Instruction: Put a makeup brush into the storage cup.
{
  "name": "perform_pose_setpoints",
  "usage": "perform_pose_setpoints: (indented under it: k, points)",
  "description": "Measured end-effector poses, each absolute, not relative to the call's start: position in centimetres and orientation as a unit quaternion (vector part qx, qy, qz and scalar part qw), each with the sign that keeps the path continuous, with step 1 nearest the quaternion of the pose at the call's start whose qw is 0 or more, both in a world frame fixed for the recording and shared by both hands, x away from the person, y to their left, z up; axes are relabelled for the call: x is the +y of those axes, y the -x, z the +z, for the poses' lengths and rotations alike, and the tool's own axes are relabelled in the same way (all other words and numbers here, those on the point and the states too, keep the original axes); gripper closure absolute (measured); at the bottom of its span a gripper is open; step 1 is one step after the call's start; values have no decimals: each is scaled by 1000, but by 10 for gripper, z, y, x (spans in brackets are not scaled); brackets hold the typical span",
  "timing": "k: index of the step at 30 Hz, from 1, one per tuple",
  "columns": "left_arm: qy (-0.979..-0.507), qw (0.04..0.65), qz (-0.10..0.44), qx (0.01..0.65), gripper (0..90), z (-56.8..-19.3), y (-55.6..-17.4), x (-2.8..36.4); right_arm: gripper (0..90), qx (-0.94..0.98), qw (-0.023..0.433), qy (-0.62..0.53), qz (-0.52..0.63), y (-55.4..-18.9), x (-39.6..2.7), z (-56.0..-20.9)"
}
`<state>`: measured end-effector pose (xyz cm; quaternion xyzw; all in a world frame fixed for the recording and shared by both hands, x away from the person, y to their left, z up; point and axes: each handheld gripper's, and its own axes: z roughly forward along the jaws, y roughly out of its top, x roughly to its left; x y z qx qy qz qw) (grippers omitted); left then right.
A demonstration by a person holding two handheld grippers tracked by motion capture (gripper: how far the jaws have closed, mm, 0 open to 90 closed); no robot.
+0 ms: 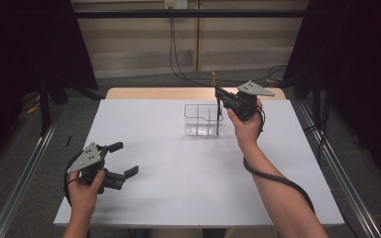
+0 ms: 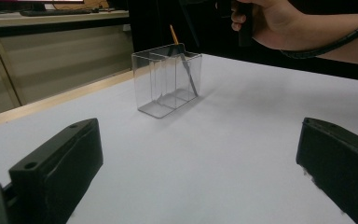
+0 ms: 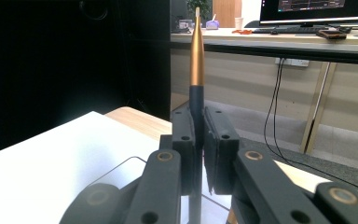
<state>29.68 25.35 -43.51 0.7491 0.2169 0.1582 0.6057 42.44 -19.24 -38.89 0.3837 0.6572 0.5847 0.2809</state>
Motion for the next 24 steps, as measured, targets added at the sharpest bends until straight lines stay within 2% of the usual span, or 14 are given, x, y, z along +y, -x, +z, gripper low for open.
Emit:
perform_pose_setpoints:
  k: [24]
  points:
    - [-751, 604, 159, 216, 4, -435, -296, 255, 834, 660, 278, -385, 582, -427, -190, -400]
